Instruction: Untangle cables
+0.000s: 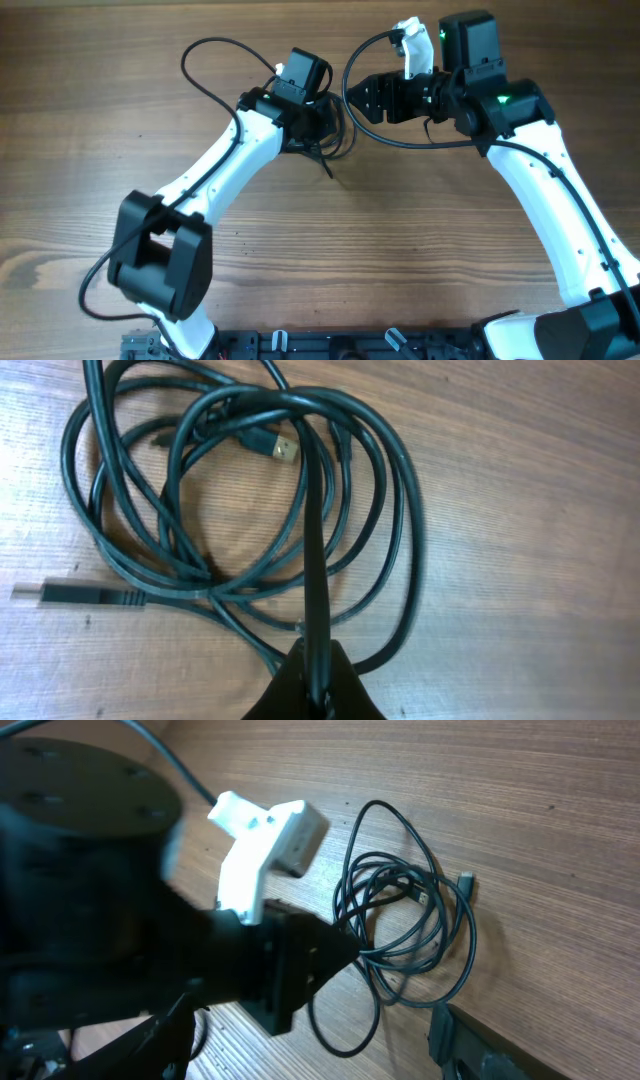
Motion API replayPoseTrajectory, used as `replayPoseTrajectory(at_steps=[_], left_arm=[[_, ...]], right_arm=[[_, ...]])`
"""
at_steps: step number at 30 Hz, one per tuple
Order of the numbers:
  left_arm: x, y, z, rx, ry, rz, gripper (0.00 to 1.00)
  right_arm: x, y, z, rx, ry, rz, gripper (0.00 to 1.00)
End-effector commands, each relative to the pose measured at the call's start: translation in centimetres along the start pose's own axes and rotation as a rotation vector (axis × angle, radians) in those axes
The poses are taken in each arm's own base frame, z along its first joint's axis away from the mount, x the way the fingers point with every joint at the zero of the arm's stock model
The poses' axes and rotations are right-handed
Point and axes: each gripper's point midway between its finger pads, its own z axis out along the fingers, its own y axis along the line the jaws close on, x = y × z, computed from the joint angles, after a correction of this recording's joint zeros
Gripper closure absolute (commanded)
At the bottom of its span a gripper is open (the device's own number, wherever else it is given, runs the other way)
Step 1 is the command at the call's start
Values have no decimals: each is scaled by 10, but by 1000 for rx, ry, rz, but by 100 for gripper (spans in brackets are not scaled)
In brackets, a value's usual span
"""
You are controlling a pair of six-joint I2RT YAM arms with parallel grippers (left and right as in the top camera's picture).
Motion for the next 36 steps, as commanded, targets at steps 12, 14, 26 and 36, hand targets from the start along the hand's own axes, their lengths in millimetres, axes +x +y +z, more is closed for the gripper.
replayPoseTrajectory(at_steps=[12, 14, 26, 36], left_arm=[[9, 23, 67, -80, 39, 19, 96], [11, 25, 76, -85, 46, 19, 96], [-28, -8, 28, 12, -84, 217, 41], [-75, 30, 10, -24, -181, 371, 47]], right_arm=[[0, -3, 3, 7, 5, 15, 23], [0, -3, 3, 7, 5, 16, 23], [1, -3, 3, 8, 10, 17, 23], [2, -3, 3, 8, 13, 21, 23]])
